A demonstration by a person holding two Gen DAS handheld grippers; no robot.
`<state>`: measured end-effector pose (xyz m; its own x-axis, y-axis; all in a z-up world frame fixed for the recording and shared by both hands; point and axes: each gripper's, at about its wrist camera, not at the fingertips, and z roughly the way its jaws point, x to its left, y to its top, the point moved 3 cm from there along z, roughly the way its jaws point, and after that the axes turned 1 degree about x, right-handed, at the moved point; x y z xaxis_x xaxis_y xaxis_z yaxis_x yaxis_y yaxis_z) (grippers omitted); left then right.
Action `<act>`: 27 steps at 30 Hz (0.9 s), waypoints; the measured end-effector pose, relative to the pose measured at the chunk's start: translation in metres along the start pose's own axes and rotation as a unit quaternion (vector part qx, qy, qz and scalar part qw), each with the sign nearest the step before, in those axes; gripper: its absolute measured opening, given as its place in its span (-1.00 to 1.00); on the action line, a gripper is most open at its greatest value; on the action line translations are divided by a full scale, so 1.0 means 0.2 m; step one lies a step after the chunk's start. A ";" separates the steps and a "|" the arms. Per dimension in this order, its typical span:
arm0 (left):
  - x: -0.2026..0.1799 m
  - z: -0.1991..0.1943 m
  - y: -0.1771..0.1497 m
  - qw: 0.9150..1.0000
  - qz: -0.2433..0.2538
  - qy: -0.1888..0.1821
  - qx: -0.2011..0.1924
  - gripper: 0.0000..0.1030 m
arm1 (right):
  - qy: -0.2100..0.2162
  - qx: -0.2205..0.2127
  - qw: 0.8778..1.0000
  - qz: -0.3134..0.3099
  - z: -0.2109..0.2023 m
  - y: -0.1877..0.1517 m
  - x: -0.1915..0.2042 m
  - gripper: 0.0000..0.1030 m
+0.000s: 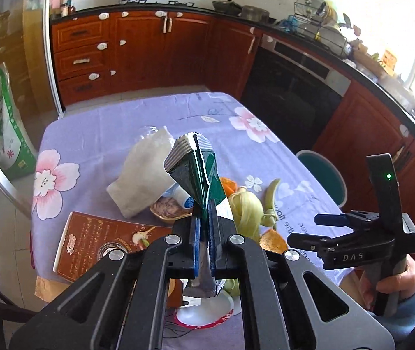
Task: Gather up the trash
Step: 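Grasp the corn husks with the right gripper and lift them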
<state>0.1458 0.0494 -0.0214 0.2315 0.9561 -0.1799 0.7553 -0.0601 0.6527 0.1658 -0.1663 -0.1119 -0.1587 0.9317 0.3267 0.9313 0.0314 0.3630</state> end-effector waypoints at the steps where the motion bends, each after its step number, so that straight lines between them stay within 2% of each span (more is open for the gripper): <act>1: 0.03 0.01 -0.01 1.000 -0.006 -0.002 0.003 -0.90 | 0.001 -0.001 1.000 -0.007 0.01 0.02 0.02 0.81; 9: 0.13 0.08 -0.07 0.999 -0.025 -0.014 0.030 -0.90 | 0.024 0.002 0.999 -0.046 0.18 0.20 0.19 0.81; 14: 0.16 0.09 -0.09 0.999 -0.032 -0.015 0.037 -0.90 | 0.034 0.009 0.997 -0.066 0.30 0.25 0.24 0.78; 15: 0.16 0.10 -0.09 0.999 -0.034 -0.016 0.038 -0.90 | 0.037 0.007 0.997 -0.069 0.31 0.25 0.24 0.56; 16: 0.17 0.10 -0.09 0.998 -0.035 -0.016 0.040 -0.90 | 0.038 0.008 0.997 -0.071 0.32 0.25 0.24 0.20; 18: 0.16 0.11 -0.10 0.998 -0.034 -0.016 0.042 -0.90 | 0.032 0.002 0.997 -0.067 0.31 0.25 0.23 -0.10; 21: 0.14 0.11 -0.09 0.998 -0.032 -0.018 0.043 -0.90 | 0.037 -0.010 0.998 -0.056 0.26 0.25 0.20 -0.23; 27: 0.06 0.06 -0.07 0.999 -0.017 -0.020 0.030 -0.90 | 0.048 -0.062 0.996 -0.045 0.06 0.30 0.19 -0.24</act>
<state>0.1452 0.0581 -0.0414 0.2286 0.9459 -0.2305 0.7984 -0.0467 0.6003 0.2189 -0.1246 -0.0890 -0.2762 0.8880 0.3678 0.8653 0.0632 0.4973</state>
